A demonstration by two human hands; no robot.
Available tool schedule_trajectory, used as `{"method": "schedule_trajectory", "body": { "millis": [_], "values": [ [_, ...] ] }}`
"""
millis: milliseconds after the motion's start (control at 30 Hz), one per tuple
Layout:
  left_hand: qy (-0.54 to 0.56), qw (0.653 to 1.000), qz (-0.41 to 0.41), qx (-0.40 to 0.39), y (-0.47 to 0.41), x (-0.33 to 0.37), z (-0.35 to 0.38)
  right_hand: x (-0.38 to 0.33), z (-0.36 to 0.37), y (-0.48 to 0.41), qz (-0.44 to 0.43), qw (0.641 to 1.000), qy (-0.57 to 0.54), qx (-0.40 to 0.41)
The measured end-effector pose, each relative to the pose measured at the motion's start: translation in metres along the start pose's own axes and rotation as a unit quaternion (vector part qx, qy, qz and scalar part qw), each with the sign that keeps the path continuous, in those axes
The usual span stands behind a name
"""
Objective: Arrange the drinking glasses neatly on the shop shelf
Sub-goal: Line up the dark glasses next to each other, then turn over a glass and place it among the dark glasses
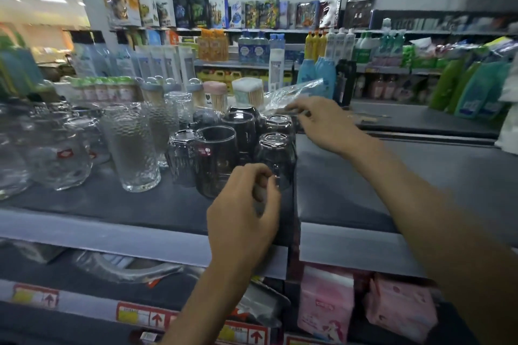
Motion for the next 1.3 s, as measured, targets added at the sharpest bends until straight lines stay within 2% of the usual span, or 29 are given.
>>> {"method": "schedule_trajectory", "body": {
  "millis": [100,167,333,433,500,700,900,1067,1200,1300],
  "values": [
    [-0.041,0.992,0.117,-0.031,0.002,0.010,0.008,0.008,0.019,-0.003,-0.019,0.995,0.042,-0.084],
    [-0.094,0.982,0.157,-0.053,-0.005,0.018,0.012,0.013,0.024,-0.004,-0.017,0.992,0.041,-0.116],
    [-0.182,0.967,0.135,-0.118,-0.035,0.033,0.021,0.024,0.032,-0.004,-0.033,0.993,0.014,-0.116],
    [-0.233,0.945,0.112,-0.200,-0.049,0.035,0.034,0.024,0.030,-0.004,-0.016,0.992,0.025,-0.121],
    [-0.246,0.940,0.112,-0.208,-0.054,0.035,0.040,0.022,0.028,-0.003,-0.010,0.991,0.030,-0.129],
    [-0.224,0.946,0.102,-0.210,-0.060,0.036,0.042,0.017,0.021,0.001,-0.003,0.989,0.035,-0.140],
    [-0.242,0.945,0.105,-0.195,-0.068,0.033,0.036,0.015,0.018,0.000,0.003,0.994,0.014,-0.110],
    [-0.261,0.928,0.103,-0.247,-0.071,0.033,0.037,0.010,0.013,0.002,-0.002,0.995,0.028,-0.093],
    [-0.180,0.942,0.078,-0.273,-0.079,0.036,0.023,0.004,0.006,0.004,-0.006,0.997,0.029,-0.071],
    [-0.107,0.960,0.058,-0.252,-0.096,0.040,-0.003,-0.006,-0.001,0.001,-0.026,0.999,0.032,-0.017]
  ]
}}
Point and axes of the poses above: each hand's wrist, its own y-axis away from the middle knuckle, its own z-axis out of the palm, x = y × z, the point moved 3 cm from there along -y, towards the middle knuckle, and after that the axes turned 4 degrees about x, right-handed, at the moved point
